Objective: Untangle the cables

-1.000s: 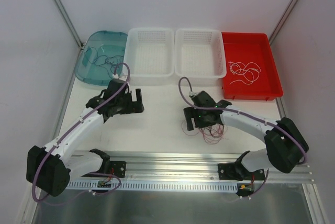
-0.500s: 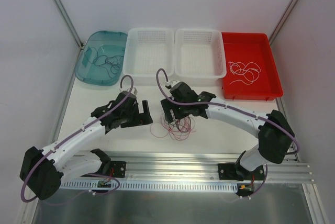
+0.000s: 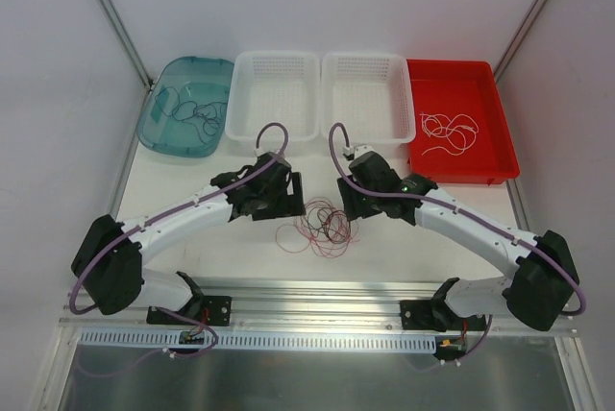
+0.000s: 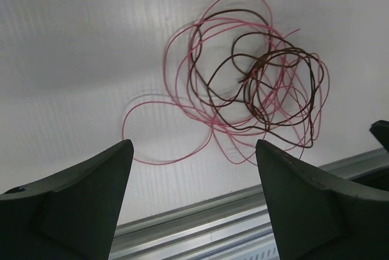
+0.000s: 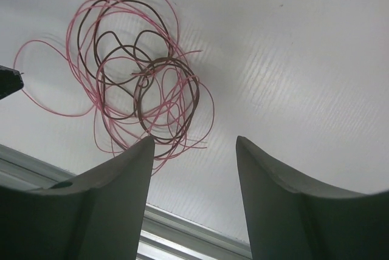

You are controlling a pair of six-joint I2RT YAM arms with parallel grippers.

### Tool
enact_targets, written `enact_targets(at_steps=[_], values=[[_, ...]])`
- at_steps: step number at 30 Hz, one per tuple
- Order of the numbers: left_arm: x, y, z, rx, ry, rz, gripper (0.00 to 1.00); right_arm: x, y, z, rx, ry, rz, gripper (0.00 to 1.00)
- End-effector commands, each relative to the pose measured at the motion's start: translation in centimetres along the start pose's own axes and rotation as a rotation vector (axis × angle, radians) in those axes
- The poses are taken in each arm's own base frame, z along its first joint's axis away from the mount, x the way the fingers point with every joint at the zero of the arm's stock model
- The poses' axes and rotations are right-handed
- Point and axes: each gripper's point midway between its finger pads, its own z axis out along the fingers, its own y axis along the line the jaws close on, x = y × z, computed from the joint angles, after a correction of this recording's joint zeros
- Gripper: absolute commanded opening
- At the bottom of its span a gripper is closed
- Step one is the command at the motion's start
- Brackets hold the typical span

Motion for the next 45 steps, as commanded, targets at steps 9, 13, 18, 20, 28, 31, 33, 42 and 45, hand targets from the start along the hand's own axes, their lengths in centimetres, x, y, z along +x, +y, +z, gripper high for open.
enact_targets(at_steps=[9, 13, 18, 20, 28, 31, 33, 42, 45], values=[[-4.8, -6.8, 2.0, 0.102, -0.078, 0.648, 0.75, 3.9, -4.0, 0.3, 0.089, 0.016, 0.221, 0.58], [-4.3, -8.7, 3.3, 0.189, -0.032, 0.793, 0.7, 5.2, -6.1, -0.2, 0.125, -0.004, 0.36, 0.58], [-3.5, -10.3, 5.0, 0.26, 0.019, 0.913, 0.58, 5.8, -7.6, -1.1, 0.136, -0.049, 0.445, 0.58], [-3.0, -10.7, 5.5, 0.281, 0.034, 0.951, 0.53, 6.1, -7.8, -1.3, 0.138, -0.051, 0.451, 0.58], [-1.3, -10.7, 7.5, 0.283, 0.092, 1.018, 0.34, 6.0, -6.8, -1.3, 0.066, -0.068, 0.471, 0.59], [-1.2, -10.5, 7.8, 0.272, 0.098, 1.021, 0.31, 5.8, -6.0, -1.1, 0.019, -0.077, 0.495, 0.58], [-1.1, -10.1, 8.1, 0.254, 0.102, 1.025, 0.27, 5.7, -5.1, -0.8, -0.025, -0.076, 0.521, 0.59], [-2.1, -10.4, 6.3, 0.242, 0.049, 0.984, 0.0, 4.1, -0.7, 1.6, -0.278, -0.089, 0.682, 0.61], [-2.4, -10.7, 4.9, 0.256, 0.024, 0.938, 0.0, 3.5, -0.1, 2.6, -0.301, -0.087, 0.703, 0.62]])
